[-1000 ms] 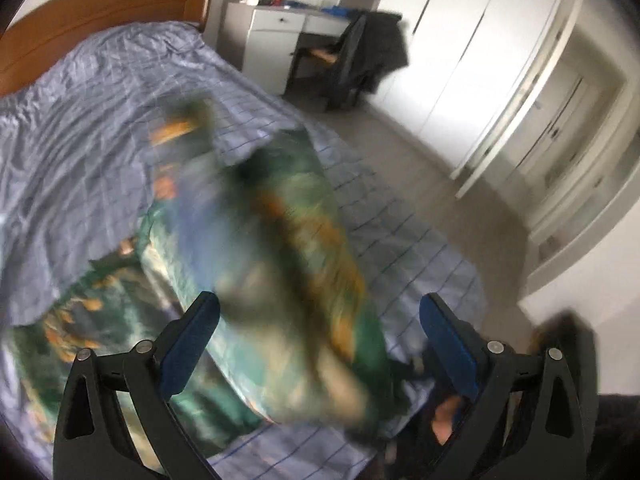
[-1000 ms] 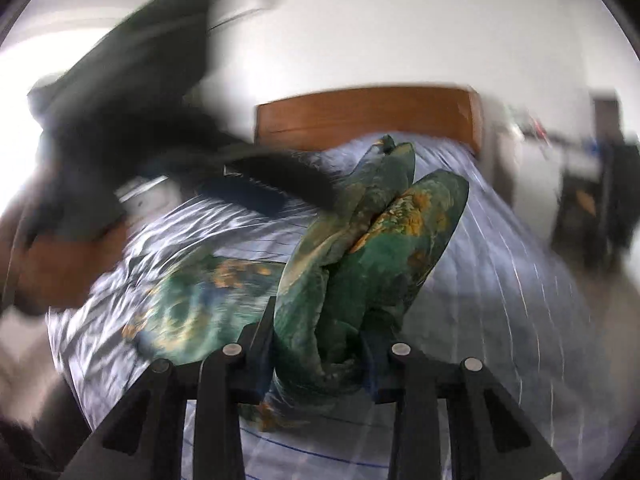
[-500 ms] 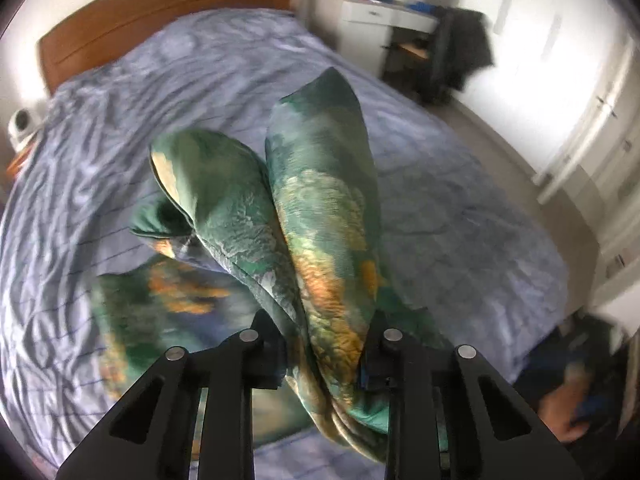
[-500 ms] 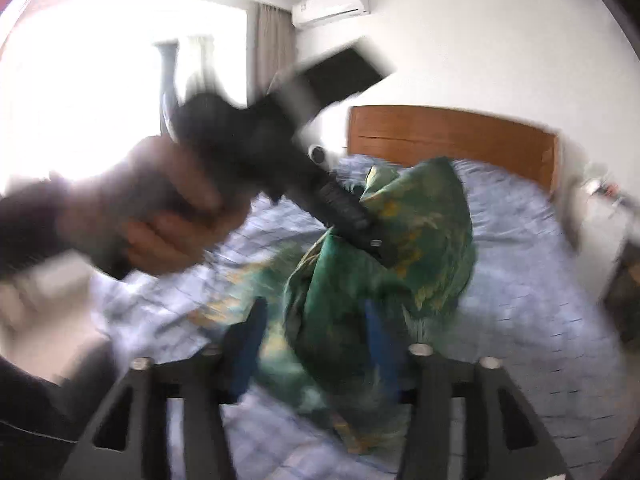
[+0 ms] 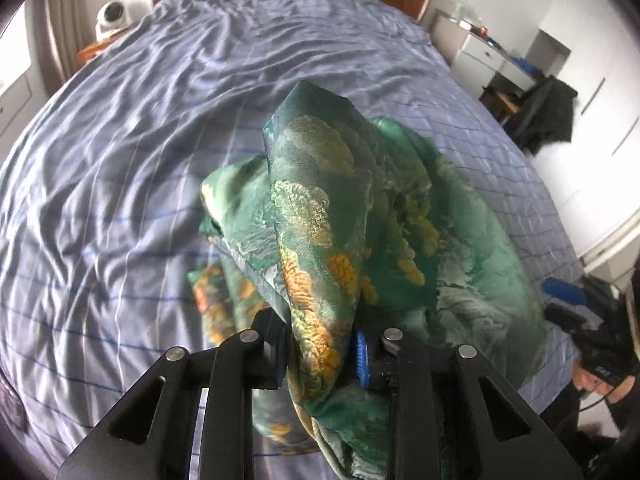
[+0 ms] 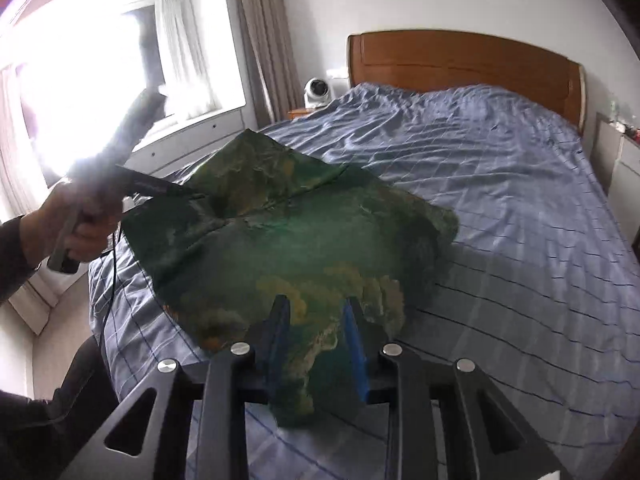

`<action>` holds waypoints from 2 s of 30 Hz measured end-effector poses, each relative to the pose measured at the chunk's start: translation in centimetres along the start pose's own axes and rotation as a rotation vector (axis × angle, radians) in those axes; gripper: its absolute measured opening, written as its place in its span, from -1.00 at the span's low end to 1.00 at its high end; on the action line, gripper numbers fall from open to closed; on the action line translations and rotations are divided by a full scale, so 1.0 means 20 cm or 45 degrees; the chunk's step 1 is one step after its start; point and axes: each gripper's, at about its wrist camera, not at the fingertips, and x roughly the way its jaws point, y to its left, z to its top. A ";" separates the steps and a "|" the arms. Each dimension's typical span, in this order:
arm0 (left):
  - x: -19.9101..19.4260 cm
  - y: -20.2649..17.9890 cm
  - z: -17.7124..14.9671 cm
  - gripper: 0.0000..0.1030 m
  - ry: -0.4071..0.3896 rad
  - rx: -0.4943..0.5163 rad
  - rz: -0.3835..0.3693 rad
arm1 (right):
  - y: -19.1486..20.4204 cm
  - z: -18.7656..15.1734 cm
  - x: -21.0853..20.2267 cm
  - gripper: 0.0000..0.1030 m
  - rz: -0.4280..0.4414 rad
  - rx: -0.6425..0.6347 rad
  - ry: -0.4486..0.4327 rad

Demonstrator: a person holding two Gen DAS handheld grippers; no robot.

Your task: Fold large clothes

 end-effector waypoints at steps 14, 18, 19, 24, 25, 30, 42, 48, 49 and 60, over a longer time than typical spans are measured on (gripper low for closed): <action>0.25 0.27 -0.12 -0.35 0.028 -0.227 -0.123 | 0.14 -0.16 0.51 -0.47 -0.119 -0.001 0.253; 0.22 0.27 -0.13 -0.35 0.020 -0.219 -0.135 | 0.09 0.04 0.45 -0.47 -0.012 0.034 0.370; 0.22 0.27 -0.14 -0.34 0.016 -0.219 -0.137 | 0.07 0.14 0.43 -0.45 0.006 0.067 0.344; 0.23 0.31 -0.18 -0.33 -0.005 -0.271 -0.167 | 0.00 0.55 0.58 -0.45 0.010 0.201 0.258; 0.23 0.31 -0.19 -0.32 -0.007 -0.269 -0.164 | -0.01 0.59 0.65 -0.45 0.016 0.216 0.274; 0.24 0.28 -0.20 -0.32 -0.004 -0.230 -0.105 | 0.06 0.67 1.07 -0.44 -0.054 0.127 0.374; 0.26 0.26 -0.21 -0.30 0.007 -0.191 -0.058 | 0.14 0.55 1.04 -0.42 -0.087 -0.027 0.440; 0.27 0.26 -0.19 -0.29 0.016 -0.174 -0.053 | 0.14 0.26 0.49 -0.42 0.029 -0.080 0.261; 0.27 0.26 -0.19 -0.29 0.016 -0.173 -0.053 | 0.14 0.20 0.40 -0.42 0.021 -0.079 0.231; 0.28 0.24 -0.19 -0.27 0.010 -0.164 -0.026 | 0.11 -0.27 0.42 -0.44 0.017 0.190 0.317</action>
